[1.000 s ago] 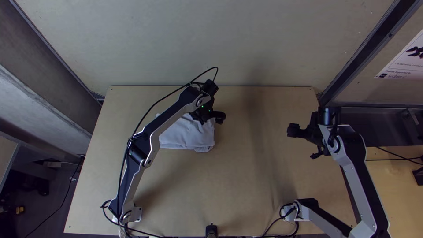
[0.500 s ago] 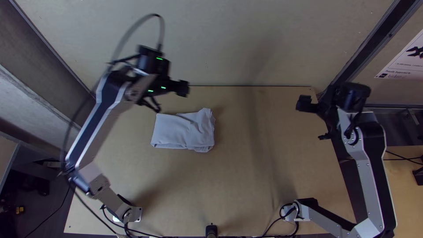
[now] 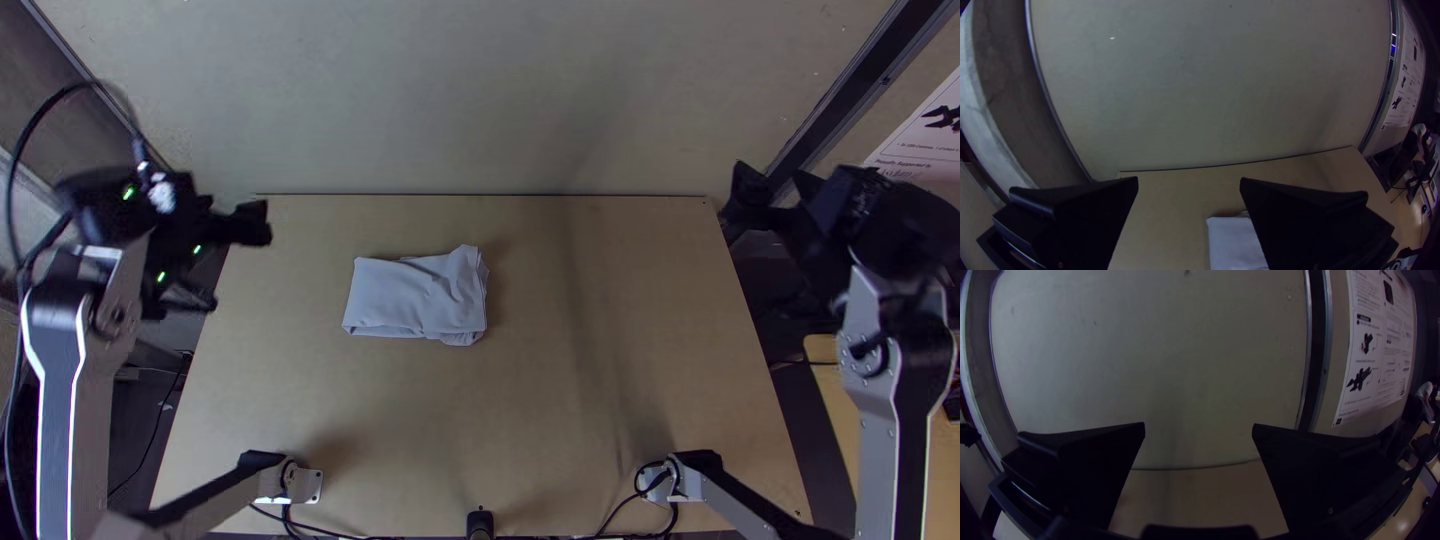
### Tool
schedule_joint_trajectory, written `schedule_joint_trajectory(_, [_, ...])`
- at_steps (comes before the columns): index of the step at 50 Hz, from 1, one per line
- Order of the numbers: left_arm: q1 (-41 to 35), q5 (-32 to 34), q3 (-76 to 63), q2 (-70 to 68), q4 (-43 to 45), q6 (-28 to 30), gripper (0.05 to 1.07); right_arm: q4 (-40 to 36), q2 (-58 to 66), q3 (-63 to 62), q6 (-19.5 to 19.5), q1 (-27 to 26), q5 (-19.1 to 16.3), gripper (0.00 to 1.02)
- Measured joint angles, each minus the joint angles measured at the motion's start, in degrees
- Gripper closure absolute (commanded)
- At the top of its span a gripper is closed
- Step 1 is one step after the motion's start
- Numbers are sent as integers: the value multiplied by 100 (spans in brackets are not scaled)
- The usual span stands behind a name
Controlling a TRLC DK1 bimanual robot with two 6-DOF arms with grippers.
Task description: Fold the t-shirt
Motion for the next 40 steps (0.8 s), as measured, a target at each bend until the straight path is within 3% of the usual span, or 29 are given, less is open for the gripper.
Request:
schedule_joint_trajectory(20, [358, 22, -3836, -3357, 2837, 273, 10, 640, -2800, -2402, -55, 0, 2, 4])
schedule_joint_trajectory(31, [428, 2, -5567, -4839, 3836, 365, 10, 1268, -4371, -4120, -37, -7, 2, 4])
schedule_joint_trajectory(40, [507, -63, -6859, -6052, 3816, 424, 10, 1276, -5515, -5031, 9, -7, 153, 4])
